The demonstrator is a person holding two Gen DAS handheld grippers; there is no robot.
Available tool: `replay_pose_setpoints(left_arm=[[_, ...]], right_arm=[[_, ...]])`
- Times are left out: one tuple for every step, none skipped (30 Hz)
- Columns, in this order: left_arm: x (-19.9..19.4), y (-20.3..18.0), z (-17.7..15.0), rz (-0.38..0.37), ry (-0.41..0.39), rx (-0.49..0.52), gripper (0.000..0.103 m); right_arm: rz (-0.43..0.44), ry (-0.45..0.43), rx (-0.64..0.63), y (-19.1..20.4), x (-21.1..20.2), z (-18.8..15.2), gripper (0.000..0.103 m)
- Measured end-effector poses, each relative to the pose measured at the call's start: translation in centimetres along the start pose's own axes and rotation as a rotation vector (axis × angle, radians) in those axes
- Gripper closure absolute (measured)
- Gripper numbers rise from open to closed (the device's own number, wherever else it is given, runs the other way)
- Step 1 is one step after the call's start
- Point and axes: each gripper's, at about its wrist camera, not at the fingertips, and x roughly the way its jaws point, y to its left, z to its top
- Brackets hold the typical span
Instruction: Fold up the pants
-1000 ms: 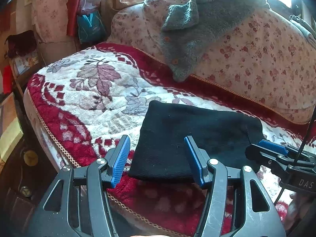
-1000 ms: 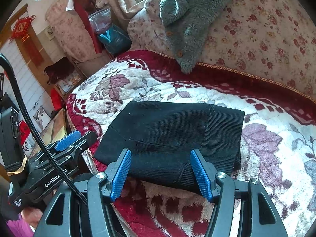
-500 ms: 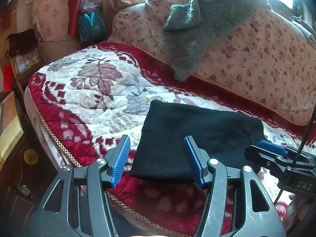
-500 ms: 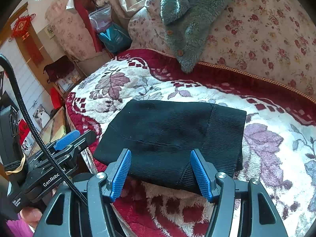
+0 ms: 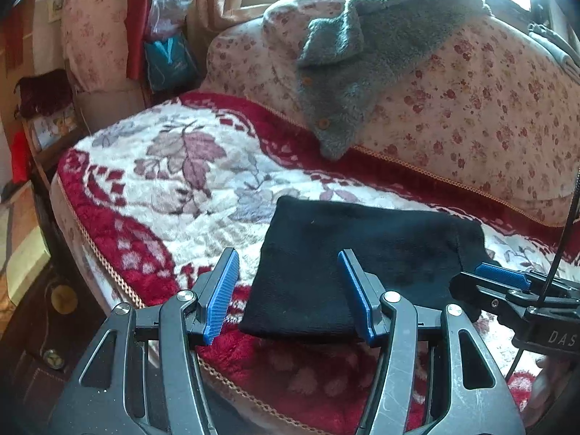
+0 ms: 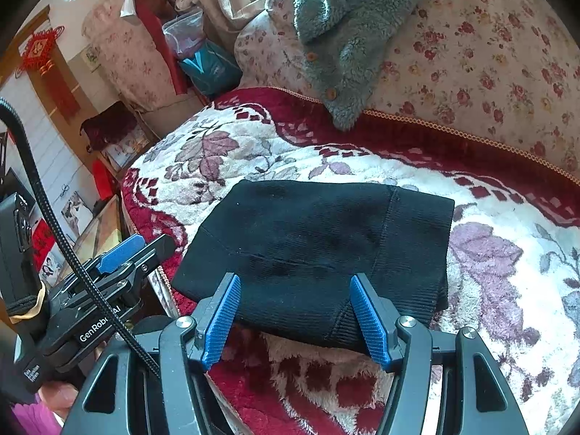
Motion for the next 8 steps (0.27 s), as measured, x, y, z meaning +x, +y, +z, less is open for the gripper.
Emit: replay_pose_setpoints(left_arm=[[-0.2,-0.3,0.1,-0.012,-0.001,-0.003,0.046],[-0.3,-0.7,0.1,-0.042,0.005,-0.01,0.046],[-0.4,-1.3,0.3,-0.07,0.015,-0.017,0.046],[-0.3,-2.0,0.4,-0.103,0.03,-0.018,0.046],[-0.2,-3.2,0.4,-0.137,0.051,-0.006,0.046],[-0.1,-4.2,0.5,-0.153,0.06,0.004,0.046],[-0.1,-5.4,0.5,-0.177,0.069,0.021,0.046],[-0.1,-7.0,0.4,-0.207,0.077,0.043,0.046]], right_arm=[[0.0,-0.004,0.008,-0.4,-0.4,0.0,0.042],[-0.005,-0.006,0.011,-0.7,-0.7,0.0,0.042],[-0.013,-0.011,0.015,-1.1,-1.2,0.0,0.042],[-0.024,-0.023,0.026,-1.8,-2.1,-0.1,0.042],[-0.035,-0.035,0.041,-2.6,-2.9,-0.1,0.042],[-0.044,-0.044,0.053,-3.3,-3.6,-0.1,0.042],[-0.062,-0.057,0.07,-4.4,-4.7,-0.3,0.042],[-0.09,-0.068,0.086,-5.7,-5.9,-0.5,0.042]])
